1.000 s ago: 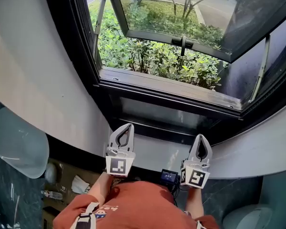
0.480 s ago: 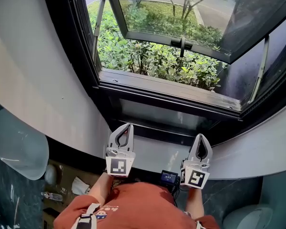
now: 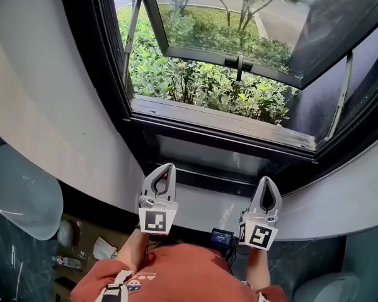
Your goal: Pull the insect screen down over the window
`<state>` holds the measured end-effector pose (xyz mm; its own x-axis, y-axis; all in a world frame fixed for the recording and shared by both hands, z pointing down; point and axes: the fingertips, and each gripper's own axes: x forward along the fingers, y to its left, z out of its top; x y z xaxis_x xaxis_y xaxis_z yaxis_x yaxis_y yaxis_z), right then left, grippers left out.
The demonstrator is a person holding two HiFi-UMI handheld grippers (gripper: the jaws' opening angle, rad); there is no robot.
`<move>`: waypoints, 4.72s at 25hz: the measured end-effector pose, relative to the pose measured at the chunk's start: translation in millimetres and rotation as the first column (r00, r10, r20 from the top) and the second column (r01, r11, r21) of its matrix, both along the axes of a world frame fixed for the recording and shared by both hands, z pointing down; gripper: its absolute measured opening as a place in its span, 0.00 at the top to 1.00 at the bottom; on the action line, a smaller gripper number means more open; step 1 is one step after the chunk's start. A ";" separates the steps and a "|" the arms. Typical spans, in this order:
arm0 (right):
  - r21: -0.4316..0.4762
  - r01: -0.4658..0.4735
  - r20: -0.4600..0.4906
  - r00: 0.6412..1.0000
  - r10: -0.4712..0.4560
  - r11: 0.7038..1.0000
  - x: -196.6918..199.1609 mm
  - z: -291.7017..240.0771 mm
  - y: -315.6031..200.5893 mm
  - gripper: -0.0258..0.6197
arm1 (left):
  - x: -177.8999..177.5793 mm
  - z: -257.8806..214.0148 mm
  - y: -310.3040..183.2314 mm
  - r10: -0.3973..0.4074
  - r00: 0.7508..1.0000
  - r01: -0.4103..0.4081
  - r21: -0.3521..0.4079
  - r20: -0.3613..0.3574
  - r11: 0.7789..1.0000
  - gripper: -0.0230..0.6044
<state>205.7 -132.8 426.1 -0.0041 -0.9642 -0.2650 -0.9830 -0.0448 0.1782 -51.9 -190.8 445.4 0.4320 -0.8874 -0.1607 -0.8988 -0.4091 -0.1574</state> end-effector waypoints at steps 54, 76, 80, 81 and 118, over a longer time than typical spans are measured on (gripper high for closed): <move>0.464 0.031 -0.222 0.972 0.082 0.885 5.4 -209.0 2.3 0.94 | -6.5 -197.4 -22.6 -0.029 1.000 0.021 0.447 0.011 0.894 0.95; 0.614 0.084 -0.308 0.941 0.139 0.785 -2.3 -299.0 1.5 0.94 | -14.5 -298.1 -32.4 -0.046 0.999 0.034 0.624 0.003 0.780 0.95; 0.626 0.089 -0.339 0.926 0.168 0.775 -1.4 -314.4 -2.2 0.94 | -14.7 -316.7 -34.0 -0.060 0.998 0.036 0.656 0.015 0.754 0.95; 0.630 0.090 -0.347 0.921 0.175 0.772 -1.2 -318.9 -3.5 0.94 | -15.0 -321.8 -34.2 -0.064 0.998 0.036 0.664 0.018 0.747 0.95; 0.723 0.027 -0.492 0.722 0.487 0.690 5.5 -548.2 -41.3 0.94 | 2.2 -534.3 -57.6 -0.212 0.975 0.062 0.831 0.069 0.554 0.95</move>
<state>211.2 -174.1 -122.1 -0.2126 -0.5255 -0.8238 -0.5873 -0.6051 0.5375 -49.7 -248.5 -89.0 0.4010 -0.4534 -0.7960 -0.8677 0.0907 -0.4888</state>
